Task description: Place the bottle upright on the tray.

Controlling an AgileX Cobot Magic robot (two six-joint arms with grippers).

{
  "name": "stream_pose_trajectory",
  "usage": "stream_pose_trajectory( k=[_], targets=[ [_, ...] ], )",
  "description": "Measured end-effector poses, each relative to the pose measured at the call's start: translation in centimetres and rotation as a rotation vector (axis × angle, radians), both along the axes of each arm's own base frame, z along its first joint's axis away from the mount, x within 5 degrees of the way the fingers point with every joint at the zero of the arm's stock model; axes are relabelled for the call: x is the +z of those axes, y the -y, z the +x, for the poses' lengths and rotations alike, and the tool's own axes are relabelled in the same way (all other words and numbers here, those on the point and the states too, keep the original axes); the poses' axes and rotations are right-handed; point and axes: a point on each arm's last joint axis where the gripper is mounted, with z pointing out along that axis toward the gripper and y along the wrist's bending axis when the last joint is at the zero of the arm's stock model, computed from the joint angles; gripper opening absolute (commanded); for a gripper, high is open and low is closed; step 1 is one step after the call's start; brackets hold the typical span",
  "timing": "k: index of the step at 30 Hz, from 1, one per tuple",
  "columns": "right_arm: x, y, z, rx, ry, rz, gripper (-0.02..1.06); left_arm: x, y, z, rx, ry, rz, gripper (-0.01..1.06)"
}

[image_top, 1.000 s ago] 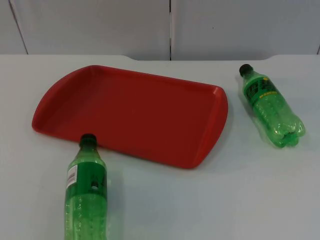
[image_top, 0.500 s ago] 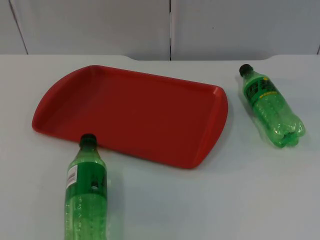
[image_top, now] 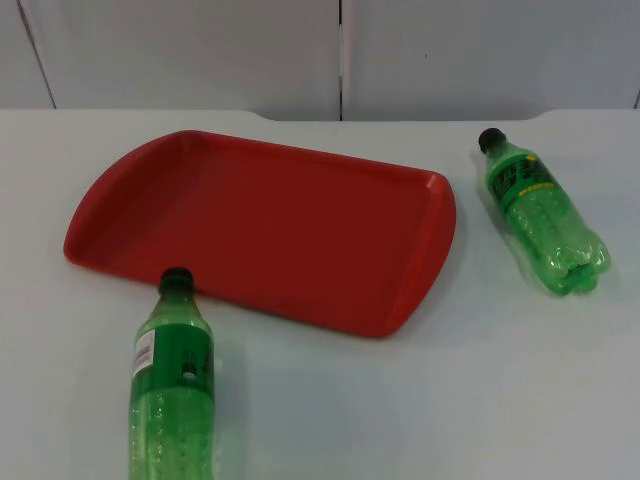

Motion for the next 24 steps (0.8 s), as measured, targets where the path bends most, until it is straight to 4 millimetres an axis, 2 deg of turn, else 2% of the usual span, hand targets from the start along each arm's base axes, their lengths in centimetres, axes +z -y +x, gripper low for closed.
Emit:
stream_pose_trajectory(
  k=[6,11,17,24],
  targets=[
    [0.0,0.0,0.0,0.000,0.000,0.000,1.04,1.9,-0.1,2.1,-0.010,-0.058,-0.003,1.05],
    [0.0,0.0,0.0,0.000,0.000,0.000,1.04,2.4,-0.1,3.9,-0.017,-0.142,-0.010,1.05],
    [0.0,0.0,0.0,0.000,0.000,0.000,1.04,2.2,-0.3,6.4,-0.026,-0.230,-0.007,1.05],
    [0.0,0.0,0.0,0.000,0.000,0.000,1.04,0.7,-0.5,9.9,-0.027,-0.368,-0.018,1.05]
  ],
)
